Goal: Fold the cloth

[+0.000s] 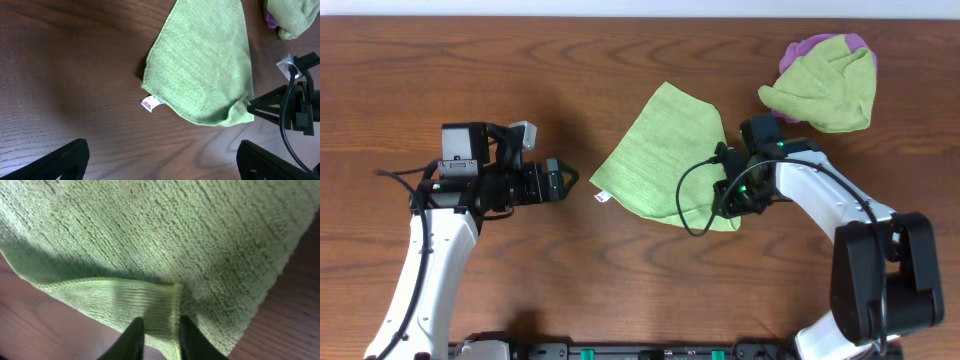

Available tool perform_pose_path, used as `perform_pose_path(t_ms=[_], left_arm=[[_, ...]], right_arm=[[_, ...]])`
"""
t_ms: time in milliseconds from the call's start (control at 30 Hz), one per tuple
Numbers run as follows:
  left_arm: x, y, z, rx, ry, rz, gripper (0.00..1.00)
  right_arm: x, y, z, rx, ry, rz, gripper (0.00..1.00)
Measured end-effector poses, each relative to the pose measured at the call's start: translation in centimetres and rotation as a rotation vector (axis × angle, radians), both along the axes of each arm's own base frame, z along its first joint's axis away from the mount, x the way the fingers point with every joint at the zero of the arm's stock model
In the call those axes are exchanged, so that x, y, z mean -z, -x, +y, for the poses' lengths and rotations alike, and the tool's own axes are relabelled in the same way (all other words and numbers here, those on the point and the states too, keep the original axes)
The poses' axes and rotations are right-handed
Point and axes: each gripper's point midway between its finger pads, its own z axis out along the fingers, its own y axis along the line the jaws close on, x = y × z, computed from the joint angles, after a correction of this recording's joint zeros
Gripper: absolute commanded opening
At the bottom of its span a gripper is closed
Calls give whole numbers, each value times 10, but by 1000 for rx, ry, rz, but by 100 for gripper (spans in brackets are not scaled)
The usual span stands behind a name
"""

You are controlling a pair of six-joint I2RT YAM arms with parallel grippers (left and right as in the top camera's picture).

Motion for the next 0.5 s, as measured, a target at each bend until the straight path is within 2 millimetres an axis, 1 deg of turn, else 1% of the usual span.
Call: perform_pose_path(t_ms=[67,400,500], left_arm=[[0,0,0,0,0,0,95],[1,0,0,-29,16,23,95],[7,-1,0,-49,28,60,95]], right_arm=[[1,2,0,2,0,6,2],[1,8,2,3,-17,32,1],[-1,9,5,2,-33,38,1]])
